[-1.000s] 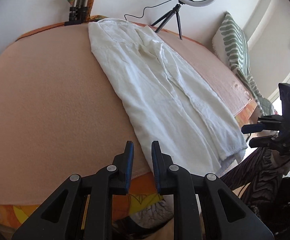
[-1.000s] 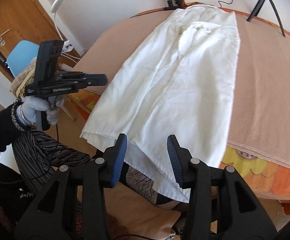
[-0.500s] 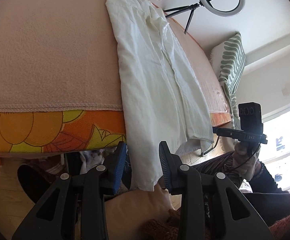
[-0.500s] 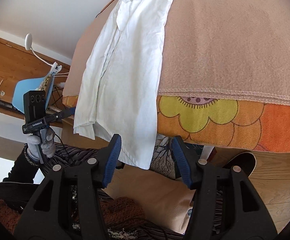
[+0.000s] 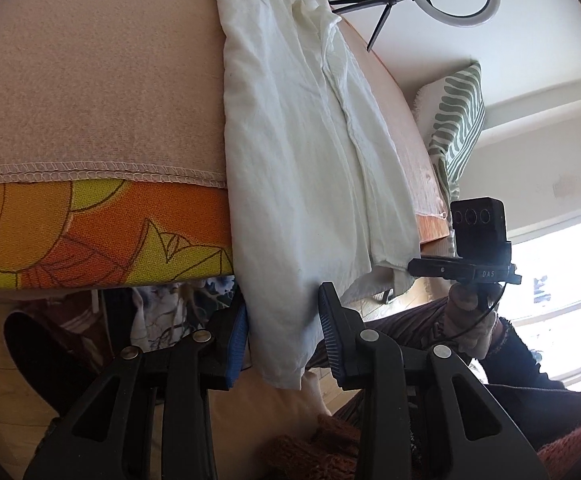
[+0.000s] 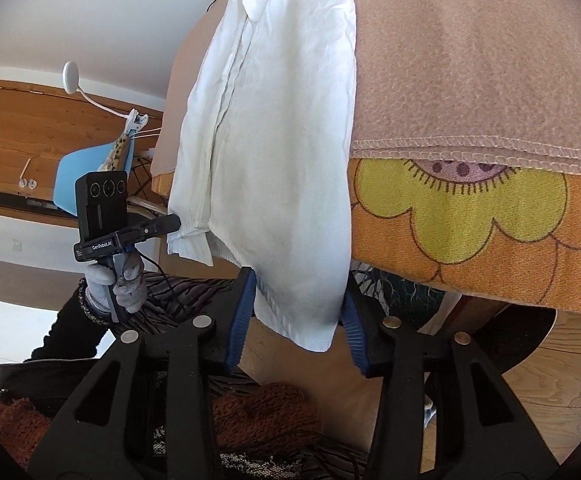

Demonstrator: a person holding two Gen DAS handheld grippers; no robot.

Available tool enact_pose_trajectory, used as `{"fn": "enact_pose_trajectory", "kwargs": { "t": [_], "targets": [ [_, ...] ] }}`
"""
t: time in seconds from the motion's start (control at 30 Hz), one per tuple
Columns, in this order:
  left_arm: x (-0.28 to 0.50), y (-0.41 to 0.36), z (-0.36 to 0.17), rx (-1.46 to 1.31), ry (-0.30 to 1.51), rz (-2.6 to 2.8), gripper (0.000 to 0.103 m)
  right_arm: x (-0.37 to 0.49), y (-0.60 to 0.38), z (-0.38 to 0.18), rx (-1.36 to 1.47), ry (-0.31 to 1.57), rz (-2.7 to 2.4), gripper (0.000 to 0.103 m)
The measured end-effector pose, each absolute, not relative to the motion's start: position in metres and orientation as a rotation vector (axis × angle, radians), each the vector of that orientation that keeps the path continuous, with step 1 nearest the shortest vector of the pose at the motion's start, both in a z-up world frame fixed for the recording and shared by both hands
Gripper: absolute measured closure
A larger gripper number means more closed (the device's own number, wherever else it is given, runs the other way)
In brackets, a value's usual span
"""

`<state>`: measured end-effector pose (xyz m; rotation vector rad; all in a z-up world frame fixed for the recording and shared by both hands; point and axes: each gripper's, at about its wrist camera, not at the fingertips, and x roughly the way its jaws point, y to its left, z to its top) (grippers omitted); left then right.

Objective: Fold small clothes
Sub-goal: 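Grasp the shirt hem with the left gripper while the right gripper holds the hem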

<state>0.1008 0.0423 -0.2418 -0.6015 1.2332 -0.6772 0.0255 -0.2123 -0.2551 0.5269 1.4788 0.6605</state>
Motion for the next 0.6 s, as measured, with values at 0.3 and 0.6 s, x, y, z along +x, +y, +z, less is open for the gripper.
{"fn": "enact_pose_trajectory", "kwargs": {
  "t": [0.3, 0.6],
  "targets": [
    [0.098, 0.046, -0.234, -0.665, 1.183, -0.726, 0.092, 0.023, -0.21, -0.249, 0.639, 1.417, 0.689, 0.09],
    [0.111, 0.046, -0.21, -0.759, 1.092, -0.789, 0.095, 0.044, -0.214, -0.219, 0.766, 1.303, 0.732, 0.091]
  ]
}}
